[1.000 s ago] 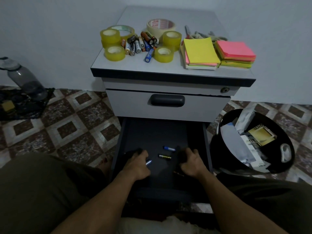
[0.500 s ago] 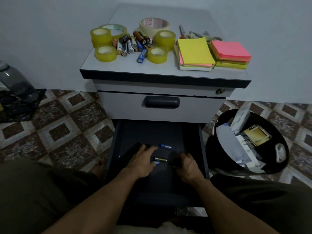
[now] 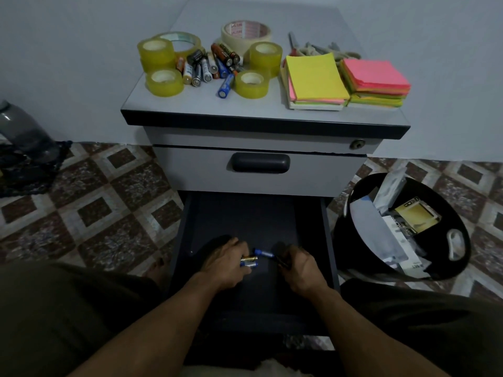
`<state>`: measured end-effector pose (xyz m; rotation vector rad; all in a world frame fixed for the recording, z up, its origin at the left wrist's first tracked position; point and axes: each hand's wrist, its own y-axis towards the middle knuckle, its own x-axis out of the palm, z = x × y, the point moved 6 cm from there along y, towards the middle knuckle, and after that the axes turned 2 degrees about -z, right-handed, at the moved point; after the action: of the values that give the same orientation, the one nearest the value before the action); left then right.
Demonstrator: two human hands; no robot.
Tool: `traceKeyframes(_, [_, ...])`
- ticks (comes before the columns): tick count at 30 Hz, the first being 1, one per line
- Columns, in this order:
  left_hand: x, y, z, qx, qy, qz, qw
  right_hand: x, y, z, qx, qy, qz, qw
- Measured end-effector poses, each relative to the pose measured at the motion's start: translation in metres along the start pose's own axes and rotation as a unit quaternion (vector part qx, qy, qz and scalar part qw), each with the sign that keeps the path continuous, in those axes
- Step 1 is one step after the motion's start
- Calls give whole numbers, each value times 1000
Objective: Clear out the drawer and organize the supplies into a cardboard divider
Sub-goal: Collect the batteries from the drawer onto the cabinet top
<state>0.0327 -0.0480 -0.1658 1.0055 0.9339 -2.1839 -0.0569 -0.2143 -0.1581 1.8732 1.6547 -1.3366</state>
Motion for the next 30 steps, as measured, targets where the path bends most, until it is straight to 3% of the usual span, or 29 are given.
traceKeyframes(4, [1, -1, -2, -25, 4, -6, 1000, -1, -3, -5, -28, -23, -7, 999])
traceKeyframes(14, [-3, -5, -6, -11, -18, 3, 1000, -1, -3, 4, 30, 40, 11, 999])
traceKeyframes(24, [-18, -20, -14, -98, -260, 6, 961, -13, -3, 5, 75, 191, 50, 978])
traceKeyframes(30, [-54, -42, 4, -99, -376, 9, 921, -42, -9, -15, 27, 288, 63, 955])
